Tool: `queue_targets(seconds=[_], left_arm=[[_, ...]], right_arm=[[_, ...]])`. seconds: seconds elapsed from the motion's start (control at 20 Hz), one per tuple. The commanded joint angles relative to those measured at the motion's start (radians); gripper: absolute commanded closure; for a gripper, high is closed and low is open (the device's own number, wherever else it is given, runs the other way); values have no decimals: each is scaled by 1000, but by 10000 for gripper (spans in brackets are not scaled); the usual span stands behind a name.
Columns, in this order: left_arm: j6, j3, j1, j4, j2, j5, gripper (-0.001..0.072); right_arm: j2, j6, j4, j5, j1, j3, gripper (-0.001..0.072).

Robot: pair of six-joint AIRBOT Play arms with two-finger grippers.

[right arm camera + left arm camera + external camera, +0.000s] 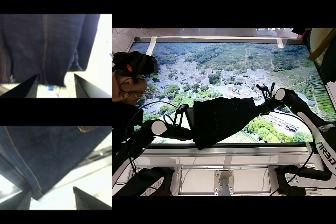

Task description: Fold the clothes and pants, and hang the long-sleeved shirts on hangers.

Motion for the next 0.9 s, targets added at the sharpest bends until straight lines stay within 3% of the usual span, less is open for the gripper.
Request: queue_targets(seconds=[0.0, 0.1, 0.2, 0.25, 0.4, 0.45, 0.5, 0.85], left_arm=[[-45, -5, 0, -50, 65, -88, 115], [-77, -5, 0, -47, 148, -76, 115], [-118, -5, 3, -46, 222, -47, 115], [-137, -5, 3, -42, 253, -34, 115], [-196, -5, 11, -26, 327, -25, 115], [-219, -5, 16, -19, 341, -25, 115], [-243, -5, 23, -13, 349, -25, 116], [-326, -5, 29, -12, 353, -25, 117]], right_arm=[[106, 1, -171, 113, -1, 76, 230], [163, 35, -262, 24, -15, 84, 230], [134, 63, -169, -17, -103, 84, 231], [89, 28, -19, 12, -182, 84, 232], [-75, -258, 561, 224, -425, 84, 224], [-124, -265, 662, 264, -484, 84, 109], [-164, -264, 706, 288, -522, 84, 11], [-339, -325, 641, 314, -509, 144, 12]])
